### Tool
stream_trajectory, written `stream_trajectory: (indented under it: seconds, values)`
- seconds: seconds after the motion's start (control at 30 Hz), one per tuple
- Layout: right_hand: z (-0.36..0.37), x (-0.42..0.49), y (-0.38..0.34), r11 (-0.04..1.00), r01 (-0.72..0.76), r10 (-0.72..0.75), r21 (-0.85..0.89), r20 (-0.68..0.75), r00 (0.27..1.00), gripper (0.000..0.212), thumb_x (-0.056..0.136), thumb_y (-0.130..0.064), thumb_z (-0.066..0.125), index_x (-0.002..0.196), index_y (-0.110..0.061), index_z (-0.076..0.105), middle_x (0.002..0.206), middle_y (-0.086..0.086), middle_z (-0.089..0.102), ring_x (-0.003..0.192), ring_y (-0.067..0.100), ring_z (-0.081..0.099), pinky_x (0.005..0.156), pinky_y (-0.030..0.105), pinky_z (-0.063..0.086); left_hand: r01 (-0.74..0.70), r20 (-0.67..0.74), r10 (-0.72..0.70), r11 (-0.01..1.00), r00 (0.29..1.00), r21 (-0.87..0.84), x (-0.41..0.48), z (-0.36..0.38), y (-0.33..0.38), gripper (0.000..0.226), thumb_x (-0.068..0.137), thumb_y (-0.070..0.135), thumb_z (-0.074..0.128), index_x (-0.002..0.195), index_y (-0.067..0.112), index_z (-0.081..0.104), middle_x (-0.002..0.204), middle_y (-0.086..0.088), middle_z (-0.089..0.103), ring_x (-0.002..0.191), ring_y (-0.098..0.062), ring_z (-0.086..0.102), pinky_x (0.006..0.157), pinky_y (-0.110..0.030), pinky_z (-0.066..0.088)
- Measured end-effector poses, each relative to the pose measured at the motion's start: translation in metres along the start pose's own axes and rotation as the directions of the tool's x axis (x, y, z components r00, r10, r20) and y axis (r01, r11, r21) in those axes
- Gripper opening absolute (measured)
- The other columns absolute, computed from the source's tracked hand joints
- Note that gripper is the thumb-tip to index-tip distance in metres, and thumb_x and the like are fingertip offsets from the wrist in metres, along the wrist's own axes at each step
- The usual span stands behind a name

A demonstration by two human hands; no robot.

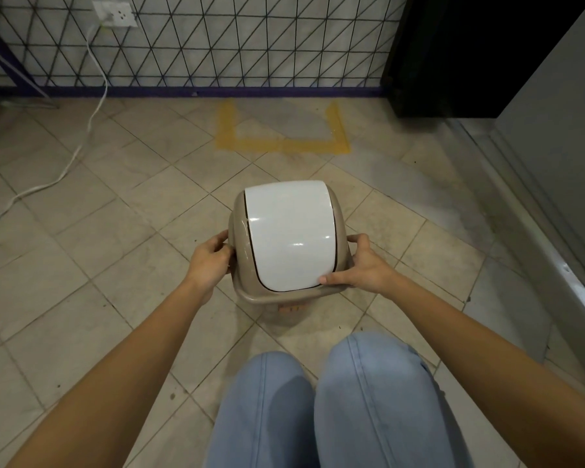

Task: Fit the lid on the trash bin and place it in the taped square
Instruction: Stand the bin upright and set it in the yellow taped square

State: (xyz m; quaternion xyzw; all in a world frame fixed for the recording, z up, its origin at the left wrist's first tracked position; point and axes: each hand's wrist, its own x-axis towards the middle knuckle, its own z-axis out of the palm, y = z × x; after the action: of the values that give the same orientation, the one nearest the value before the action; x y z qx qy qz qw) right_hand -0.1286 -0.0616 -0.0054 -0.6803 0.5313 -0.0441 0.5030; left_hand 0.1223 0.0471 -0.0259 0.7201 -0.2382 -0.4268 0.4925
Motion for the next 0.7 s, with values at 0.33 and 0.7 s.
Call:
stream_trajectory:
  seconds: [0.33,0.7]
  values:
    - [0.002,-0.009,-0.005,0.963,0.177,-0.207,-0.205,-0.138,0.968,0.121,0.045,-0.041,0.090,0.140,-0.017,0.019,0.142,0.008,0.027,0.131,0.023,0.029,0.108,0.042,0.033,-0.141,-0.050,0.152,0.974,0.987,0.176,-0.017,0.002,0.005,0.045,0.092,0.009,0.045,0.137,0.015,0.048,0.126,-0.002,0.059,0.108,-0.022,0.059,0.097,-0.040,0.047]
    - [0.011,-0.015,-0.002,0.920,0.306,-0.342,-0.245,-0.121,0.932,0.145,0.039,-0.033,0.094,0.145,-0.028,-0.004,0.145,0.005,0.019,0.136,0.023,0.022,0.111,0.046,0.028,-0.408,0.154,0.377,0.839,0.913,0.359,-0.050,0.006,-0.001,0.095,0.066,0.029,0.069,0.148,0.027,0.022,0.138,-0.003,0.047,0.126,-0.019,0.043,0.104,-0.045,0.041]
